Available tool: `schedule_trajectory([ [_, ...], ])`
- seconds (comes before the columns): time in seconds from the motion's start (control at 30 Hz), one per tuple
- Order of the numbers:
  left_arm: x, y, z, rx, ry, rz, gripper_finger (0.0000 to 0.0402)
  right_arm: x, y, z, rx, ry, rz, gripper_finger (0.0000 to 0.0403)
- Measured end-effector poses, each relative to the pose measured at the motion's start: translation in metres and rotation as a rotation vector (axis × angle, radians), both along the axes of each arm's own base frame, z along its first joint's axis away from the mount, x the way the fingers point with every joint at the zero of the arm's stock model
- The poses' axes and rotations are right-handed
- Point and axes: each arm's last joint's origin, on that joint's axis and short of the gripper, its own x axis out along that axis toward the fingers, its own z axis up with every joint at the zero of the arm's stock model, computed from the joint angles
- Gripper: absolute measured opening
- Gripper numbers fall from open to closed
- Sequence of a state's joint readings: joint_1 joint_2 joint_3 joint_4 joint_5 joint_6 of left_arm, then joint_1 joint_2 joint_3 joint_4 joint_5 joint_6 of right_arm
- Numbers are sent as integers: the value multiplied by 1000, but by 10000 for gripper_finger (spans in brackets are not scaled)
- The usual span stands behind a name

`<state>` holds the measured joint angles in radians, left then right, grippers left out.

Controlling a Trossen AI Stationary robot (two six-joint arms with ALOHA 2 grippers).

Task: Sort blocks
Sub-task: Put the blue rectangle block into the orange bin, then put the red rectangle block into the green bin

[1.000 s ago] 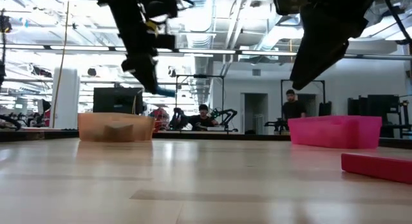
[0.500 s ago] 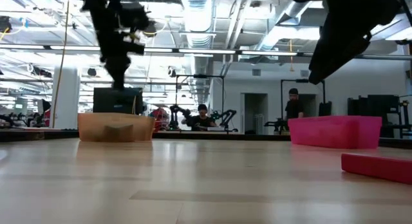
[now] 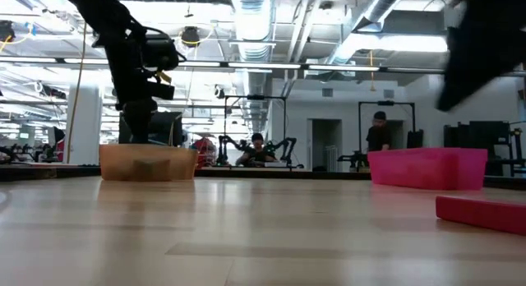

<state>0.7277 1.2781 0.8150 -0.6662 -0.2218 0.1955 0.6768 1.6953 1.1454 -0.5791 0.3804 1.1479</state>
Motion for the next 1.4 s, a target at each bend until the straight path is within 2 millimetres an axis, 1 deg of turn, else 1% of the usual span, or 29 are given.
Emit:
schedule_trajectory([
  [0.13,0,0,0,1,-1,0,134,2,11,-16,46,48,11,223],
  [0.23,0,0,0,4,-4,0,149,4,15,-25,65,78,-8,223],
  [0.33,0,0,0,4,-4,-2,167,6,21,-28,73,90,-10,223],
  [0.47,0,0,0,5,-4,-1,200,9,24,-28,90,87,-28,223],
  [0.63,0,0,0,4,-6,4,243,6,22,-29,85,116,-65,223],
  [0.77,2,-1,1,5,-9,0,264,2,18,-31,63,160,-107,223],
  [0.93,7,-5,1,13,-20,-24,274,4,16,-31,64,162,-121,223],
  [1.03,10,-10,4,29,-44,-44,275,8,16,-40,59,168,-128,223],
  [1.13,14,-16,11,56,-83,-72,275,13,20,-50,42,203,-125,223],
  [1.23,17,-24,18,83,-121,-104,275,17,25,-57,-4,266,-132,223],
  [1.4,18,-36,32,132,-200,-148,275,29,31,-60,-60,330,-117,223],
])
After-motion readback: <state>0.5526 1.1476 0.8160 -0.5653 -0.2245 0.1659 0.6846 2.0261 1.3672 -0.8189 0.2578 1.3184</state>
